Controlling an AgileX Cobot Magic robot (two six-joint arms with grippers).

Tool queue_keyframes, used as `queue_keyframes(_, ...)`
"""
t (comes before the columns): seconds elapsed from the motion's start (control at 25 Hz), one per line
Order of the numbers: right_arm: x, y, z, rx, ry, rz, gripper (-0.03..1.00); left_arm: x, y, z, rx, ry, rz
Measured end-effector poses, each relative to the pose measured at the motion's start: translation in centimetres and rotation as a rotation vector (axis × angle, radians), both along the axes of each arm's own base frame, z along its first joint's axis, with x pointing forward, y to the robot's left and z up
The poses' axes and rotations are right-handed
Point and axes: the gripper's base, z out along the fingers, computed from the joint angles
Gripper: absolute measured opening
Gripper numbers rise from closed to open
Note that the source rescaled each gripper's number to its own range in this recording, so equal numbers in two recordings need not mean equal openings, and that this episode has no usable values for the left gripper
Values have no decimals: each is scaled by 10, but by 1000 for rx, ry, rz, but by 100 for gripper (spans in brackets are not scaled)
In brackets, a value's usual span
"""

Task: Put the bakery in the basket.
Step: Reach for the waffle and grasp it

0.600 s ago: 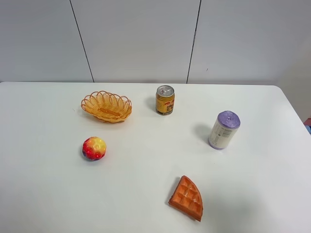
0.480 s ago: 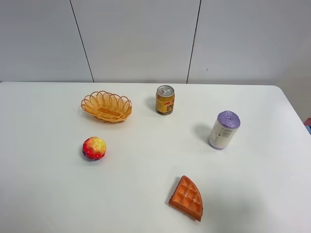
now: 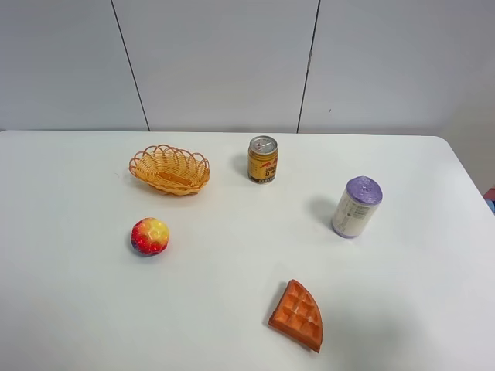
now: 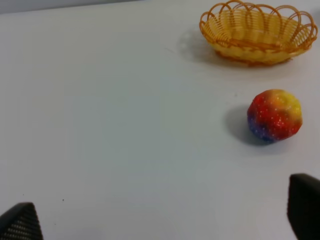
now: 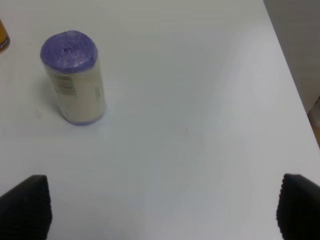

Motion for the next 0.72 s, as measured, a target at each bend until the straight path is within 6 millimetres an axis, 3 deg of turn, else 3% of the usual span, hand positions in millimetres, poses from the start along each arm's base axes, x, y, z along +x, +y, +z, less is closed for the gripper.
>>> queue_keyframes(0.4, 1, 6, 2, 121, -15, 16, 100, 0, 0, 0, 0, 0, 0)
queue_keyframes(0.72, 34, 6, 62, 53, 179, 93, 100, 0, 0, 0, 0, 0, 0)
